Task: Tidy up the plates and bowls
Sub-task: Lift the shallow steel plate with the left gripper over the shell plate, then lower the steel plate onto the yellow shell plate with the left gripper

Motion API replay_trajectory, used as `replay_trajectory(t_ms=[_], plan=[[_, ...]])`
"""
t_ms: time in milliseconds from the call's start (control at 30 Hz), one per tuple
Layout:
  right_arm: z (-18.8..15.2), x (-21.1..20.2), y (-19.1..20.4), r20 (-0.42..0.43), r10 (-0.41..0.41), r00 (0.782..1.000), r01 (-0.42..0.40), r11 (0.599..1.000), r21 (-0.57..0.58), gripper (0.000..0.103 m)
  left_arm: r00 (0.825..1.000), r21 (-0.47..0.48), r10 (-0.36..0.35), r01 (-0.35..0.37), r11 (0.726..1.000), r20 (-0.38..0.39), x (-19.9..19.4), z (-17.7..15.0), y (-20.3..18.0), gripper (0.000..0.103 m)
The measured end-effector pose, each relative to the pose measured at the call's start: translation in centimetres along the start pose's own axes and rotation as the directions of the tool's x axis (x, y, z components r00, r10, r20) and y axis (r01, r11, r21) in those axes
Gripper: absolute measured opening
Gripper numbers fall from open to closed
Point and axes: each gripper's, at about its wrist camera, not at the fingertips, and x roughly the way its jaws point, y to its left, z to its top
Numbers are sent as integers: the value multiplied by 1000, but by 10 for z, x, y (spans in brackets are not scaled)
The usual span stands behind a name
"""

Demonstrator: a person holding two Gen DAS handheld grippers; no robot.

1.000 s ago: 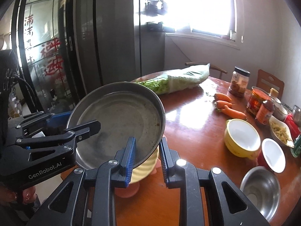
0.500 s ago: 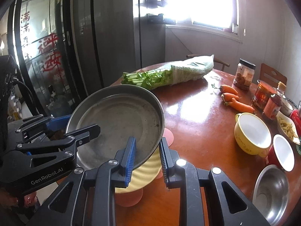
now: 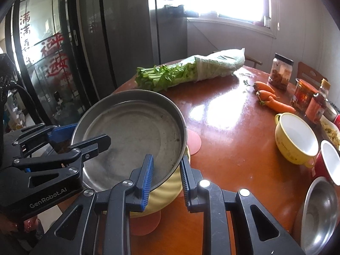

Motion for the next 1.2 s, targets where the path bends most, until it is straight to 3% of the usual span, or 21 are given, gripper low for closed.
replay_trajectory(t_ms=[233, 1200], plan=[[-5, 8, -3, -9, 15, 1000, -14, 1000, 22, 26, 1000, 10, 17, -17, 1000, 3, 5, -2, -2, 47], [-6, 10, 20, -30, -18, 999, 15, 996, -83, 29, 999, 16, 38, -38, 999, -3, -6, -8, 4, 47]])
